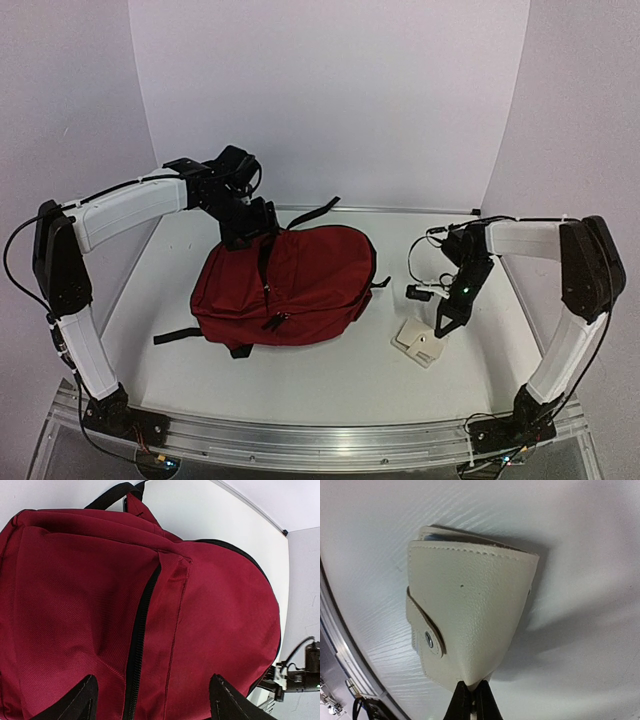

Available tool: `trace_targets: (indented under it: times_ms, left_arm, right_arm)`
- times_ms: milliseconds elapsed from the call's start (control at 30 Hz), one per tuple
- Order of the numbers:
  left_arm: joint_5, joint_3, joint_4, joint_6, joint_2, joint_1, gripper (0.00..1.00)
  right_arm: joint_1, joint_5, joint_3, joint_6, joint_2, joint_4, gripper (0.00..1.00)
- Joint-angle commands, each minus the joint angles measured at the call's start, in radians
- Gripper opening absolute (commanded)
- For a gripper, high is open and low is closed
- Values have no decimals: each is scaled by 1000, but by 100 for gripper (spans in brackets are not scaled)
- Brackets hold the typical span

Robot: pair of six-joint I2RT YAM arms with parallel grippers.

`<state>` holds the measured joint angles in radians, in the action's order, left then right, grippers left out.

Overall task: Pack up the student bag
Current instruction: Pick up the personal item from the center of the board.

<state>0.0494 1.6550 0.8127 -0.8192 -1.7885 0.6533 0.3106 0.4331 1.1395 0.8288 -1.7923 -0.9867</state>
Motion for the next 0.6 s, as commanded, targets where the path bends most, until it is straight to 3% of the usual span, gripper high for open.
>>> trace_targets:
  times_ms: [0,333,567]
  left_arm:
    - [-13,5,3,7,32,-2,76]
    - [-9,18,48,31,2,4,79]
    - [-74,112,180,59,-76,33,66]
  right_arm:
    - [-20,94,131,-34,132,-181,0]
    - [-20,395,481,-144,193,-361,0]
    - [59,448,637,-543,93,-68,0]
